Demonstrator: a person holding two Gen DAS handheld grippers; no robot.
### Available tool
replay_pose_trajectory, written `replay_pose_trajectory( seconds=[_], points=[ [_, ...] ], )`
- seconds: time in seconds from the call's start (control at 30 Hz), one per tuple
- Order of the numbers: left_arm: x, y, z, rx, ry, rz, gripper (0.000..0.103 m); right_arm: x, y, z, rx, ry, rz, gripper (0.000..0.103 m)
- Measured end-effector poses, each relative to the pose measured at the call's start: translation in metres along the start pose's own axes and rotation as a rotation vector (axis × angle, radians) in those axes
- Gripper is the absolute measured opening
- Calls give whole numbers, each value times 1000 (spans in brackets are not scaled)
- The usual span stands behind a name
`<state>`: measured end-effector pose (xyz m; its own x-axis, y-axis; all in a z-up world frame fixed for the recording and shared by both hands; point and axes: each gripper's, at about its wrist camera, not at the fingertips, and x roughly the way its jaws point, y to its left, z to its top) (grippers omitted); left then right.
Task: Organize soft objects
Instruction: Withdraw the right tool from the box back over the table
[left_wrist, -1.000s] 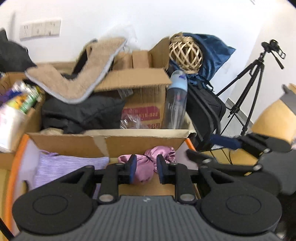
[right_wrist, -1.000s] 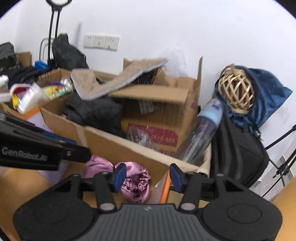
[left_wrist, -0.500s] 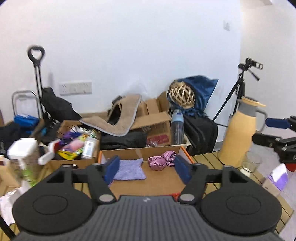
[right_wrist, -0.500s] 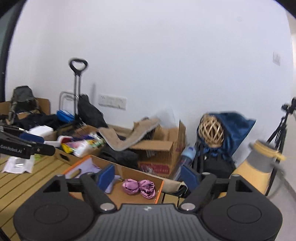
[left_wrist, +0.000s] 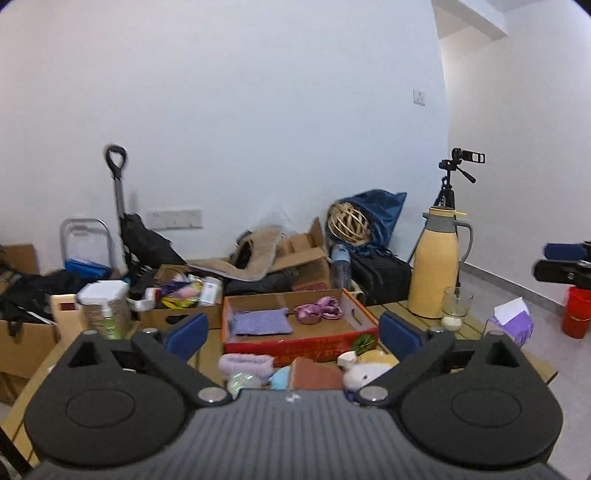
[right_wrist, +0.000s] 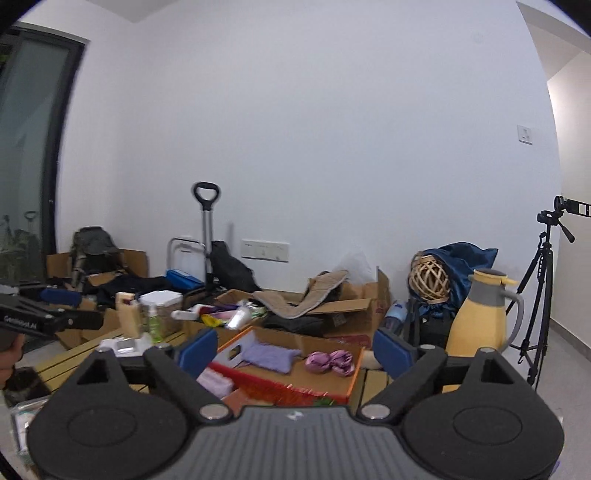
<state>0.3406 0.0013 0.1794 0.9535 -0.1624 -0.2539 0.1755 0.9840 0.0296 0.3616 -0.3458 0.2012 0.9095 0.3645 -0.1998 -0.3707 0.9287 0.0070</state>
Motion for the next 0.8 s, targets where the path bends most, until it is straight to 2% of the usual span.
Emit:
replay_pose_trajectory(
  seconds=[0.2,0.27,0.37,0.47,0.6,0.8],
  points=[
    [-63,0,-60,-2,-60,19,103,-64,32,-70,18,-14,-29,94],
    [-75,-4,-80,8,-67,9,103,-77,40,-96,49,-16,-42,102],
    [-81,-15,-96,39,-74,-9,103,-87,46,-133,116,-3,-22,103],
    [-70,-21,-97,43,-53,-39,103,-84,43,-144,143,29,-3,103],
    [-45,-25,-105,8,-7,-56,103,-74,41,-148,132,26,-55,103],
    [25,-39,-115,-6,117,-100,103,-30,25,-173,204,79,-81,101]
  ],
)
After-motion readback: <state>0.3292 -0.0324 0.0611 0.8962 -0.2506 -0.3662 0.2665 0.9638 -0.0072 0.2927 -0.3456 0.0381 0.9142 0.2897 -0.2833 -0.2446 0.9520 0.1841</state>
